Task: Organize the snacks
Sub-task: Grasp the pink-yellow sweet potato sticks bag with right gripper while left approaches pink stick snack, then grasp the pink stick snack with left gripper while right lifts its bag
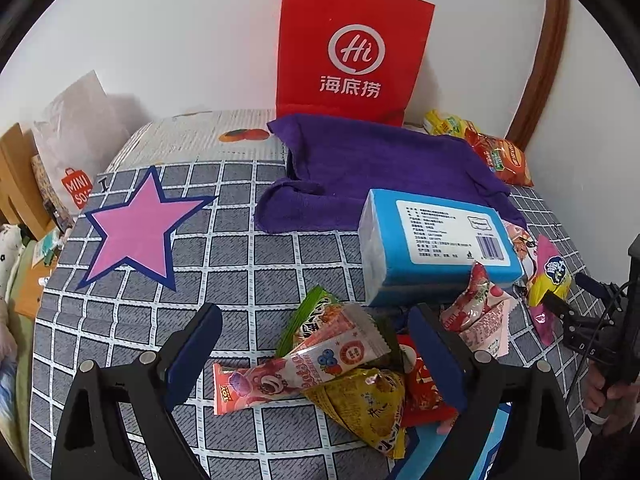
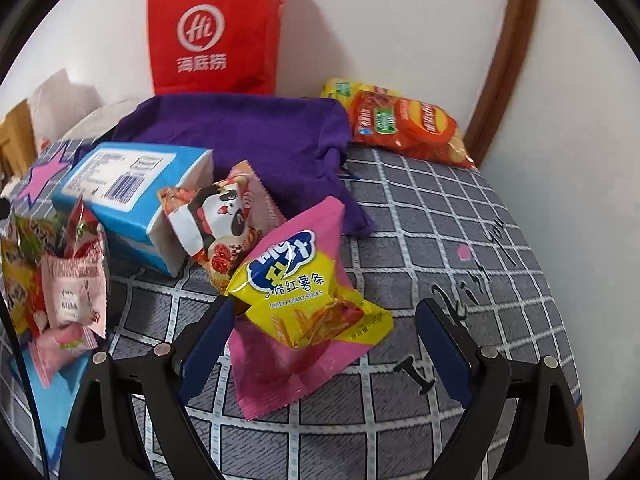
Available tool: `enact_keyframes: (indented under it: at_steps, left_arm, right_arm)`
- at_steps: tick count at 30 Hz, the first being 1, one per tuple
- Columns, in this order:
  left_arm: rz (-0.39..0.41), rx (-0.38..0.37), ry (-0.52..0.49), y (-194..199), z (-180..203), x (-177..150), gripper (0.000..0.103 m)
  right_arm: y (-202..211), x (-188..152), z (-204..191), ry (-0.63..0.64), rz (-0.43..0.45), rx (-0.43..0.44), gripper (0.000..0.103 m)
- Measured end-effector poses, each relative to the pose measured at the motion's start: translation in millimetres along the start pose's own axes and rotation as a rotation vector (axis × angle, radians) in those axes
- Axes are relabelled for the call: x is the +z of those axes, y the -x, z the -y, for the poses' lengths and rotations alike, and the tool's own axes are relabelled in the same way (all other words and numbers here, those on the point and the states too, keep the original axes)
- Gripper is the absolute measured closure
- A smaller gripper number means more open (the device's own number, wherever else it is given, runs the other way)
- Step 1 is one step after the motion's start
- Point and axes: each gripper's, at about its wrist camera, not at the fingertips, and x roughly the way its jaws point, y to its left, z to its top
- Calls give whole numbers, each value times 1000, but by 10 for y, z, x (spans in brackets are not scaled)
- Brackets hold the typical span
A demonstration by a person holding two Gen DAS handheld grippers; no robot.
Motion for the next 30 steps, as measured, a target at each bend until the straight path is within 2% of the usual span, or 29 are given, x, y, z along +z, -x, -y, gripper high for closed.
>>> enact_keyframes:
  at_steps: [5,6,9,11,17,21,24,27,30]
  left_arm:
    - [-5,9,11,-3,-60,5,9]
    - [-5,13,11,5,-73,3,9]
    - [1,18,16,35,-129,-5,9]
    - [3,22,26,55,-179,-13,9]
    - [4,8,59,147,-352,-50,9]
    - [-12,41,89,149,-509,-89,10]
    - [-21,10,111,147,-592,-143,10]
    - [-21,-19,93,151,-555,-177,10]
    - [-18,-9,41,136,-452,-195,9]
  right_arm:
    - [-116,22,-96,55,0,4,12]
    - [-141,18,-120,65,-13,5,14]
    - [-192,19,-170,67,-40,27,30]
    - [-160,17,-170,40,-40,32,32]
    - [32,31,-115,-64,-31,52,34]
    - [208,26,-129,-106,-30,60,34]
    - [331,-25,-200,-115,-26,68,33]
    - [386,-119,-307,-114,-31,78,33]
    - [360,-214,-435,-93,-51,89,33]
